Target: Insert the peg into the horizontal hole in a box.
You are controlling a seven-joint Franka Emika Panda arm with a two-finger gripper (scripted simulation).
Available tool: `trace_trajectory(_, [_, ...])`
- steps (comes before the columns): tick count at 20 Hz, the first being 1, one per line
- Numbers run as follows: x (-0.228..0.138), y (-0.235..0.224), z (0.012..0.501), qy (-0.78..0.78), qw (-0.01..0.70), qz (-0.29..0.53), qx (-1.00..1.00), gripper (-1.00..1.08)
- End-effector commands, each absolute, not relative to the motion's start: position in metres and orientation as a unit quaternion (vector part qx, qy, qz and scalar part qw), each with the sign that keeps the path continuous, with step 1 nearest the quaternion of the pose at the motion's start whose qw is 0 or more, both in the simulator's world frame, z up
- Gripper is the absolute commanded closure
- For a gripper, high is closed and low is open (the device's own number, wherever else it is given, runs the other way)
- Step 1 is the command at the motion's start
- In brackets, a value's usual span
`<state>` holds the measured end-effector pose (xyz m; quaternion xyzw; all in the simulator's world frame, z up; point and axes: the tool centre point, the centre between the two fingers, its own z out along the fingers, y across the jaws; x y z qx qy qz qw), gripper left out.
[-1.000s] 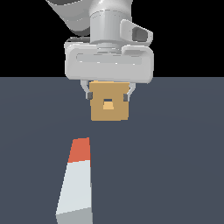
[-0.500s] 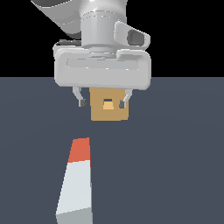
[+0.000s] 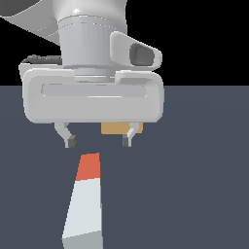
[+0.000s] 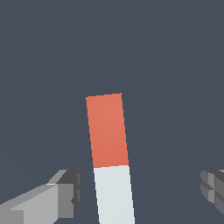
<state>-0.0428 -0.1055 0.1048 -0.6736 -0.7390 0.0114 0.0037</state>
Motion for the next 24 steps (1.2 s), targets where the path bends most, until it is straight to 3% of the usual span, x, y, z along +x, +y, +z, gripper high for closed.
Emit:
trace_trajectory(1, [-0.048,-0.123,0.096,-0.748,0.002,0.009,-0.663,-0.92])
trace_trajectory(12, [-0.054,-0.171,0.073,-0.772,0.000,0.001,-0.636,-0.92])
trace_trajectory(24, [-0.054,-0.175,0.071,-0.774,0.000,0.000,-0.634,-0.92])
